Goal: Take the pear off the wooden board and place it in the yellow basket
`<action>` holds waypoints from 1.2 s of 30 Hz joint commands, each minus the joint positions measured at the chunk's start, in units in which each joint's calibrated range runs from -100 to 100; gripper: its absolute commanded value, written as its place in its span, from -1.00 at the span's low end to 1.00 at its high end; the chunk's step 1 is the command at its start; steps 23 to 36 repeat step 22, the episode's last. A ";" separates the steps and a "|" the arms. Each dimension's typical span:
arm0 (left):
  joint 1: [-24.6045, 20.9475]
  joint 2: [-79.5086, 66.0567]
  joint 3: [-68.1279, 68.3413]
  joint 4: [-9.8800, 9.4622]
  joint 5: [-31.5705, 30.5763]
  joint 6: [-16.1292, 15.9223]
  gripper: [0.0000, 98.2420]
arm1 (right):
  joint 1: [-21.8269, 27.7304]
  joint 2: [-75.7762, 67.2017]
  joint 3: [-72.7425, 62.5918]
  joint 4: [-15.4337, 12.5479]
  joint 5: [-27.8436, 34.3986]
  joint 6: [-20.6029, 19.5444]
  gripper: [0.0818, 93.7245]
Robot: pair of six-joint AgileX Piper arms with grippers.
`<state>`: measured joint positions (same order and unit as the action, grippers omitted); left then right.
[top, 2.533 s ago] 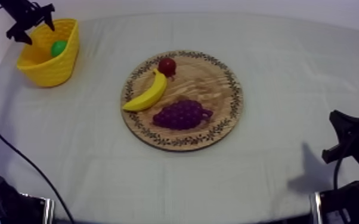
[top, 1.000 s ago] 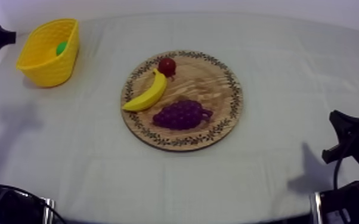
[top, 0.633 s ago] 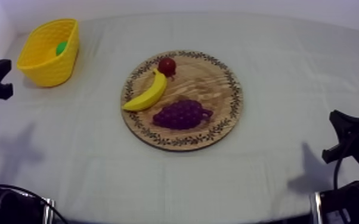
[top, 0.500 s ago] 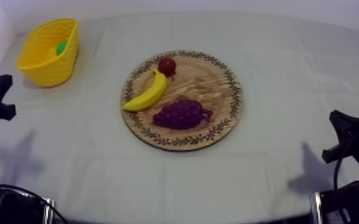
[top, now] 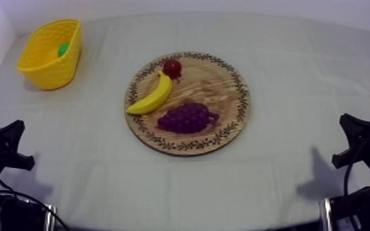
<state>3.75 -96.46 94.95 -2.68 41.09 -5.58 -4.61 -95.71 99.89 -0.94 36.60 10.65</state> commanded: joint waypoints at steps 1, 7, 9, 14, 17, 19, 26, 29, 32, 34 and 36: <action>-0.04 -2.63 0.92 -0.04 0.35 -0.07 -0.99 | 0.01 -0.04 0.00 -0.01 0.01 0.02 -0.99; -0.37 -3.43 1.76 -0.14 0.48 0.61 -0.97 | 0.01 -0.04 0.00 -0.01 0.01 0.02 -0.99; -0.41 -3.49 2.81 -0.04 -2.43 2.00 -0.98 | 0.01 -0.04 0.00 -0.01 0.01 0.02 -0.99; -0.45 -3.53 4.49 0.21 -8.62 11.58 -1.00 | 0.01 -0.04 0.00 -0.01 0.01 0.02 -0.99; -0.45 -3.53 4.71 0.25 -9.45 16.14 -1.00 | 0.01 -0.04 0.00 -0.01 0.01 0.02 -0.99; -0.45 -3.54 4.77 0.25 -9.67 17.39 -1.00 | 0.01 -0.04 0.00 -0.01 0.01 0.04 -0.99; -0.45 -3.54 4.81 0.26 -9.81 17.36 -1.00 | 0.01 -0.04 0.00 -0.01 0.01 0.03 -0.99; -0.45 -3.54 4.81 0.26 -9.81 17.36 -1.00 | 0.01 -0.04 0.00 -0.01 0.01 0.03 -0.99; -0.45 -3.54 4.81 0.26 -9.81 17.36 -1.00 | 0.01 -0.04 0.00 -0.01 0.01 0.03 -0.99; -0.45 -3.54 4.81 0.26 -9.81 17.36 -1.00 | 0.01 -0.04 0.00 -0.01 0.01 0.03 -0.99; -0.45 -3.54 4.81 0.26 -9.81 17.36 -1.00 | 0.01 -0.04 0.00 -0.01 0.01 0.03 -0.99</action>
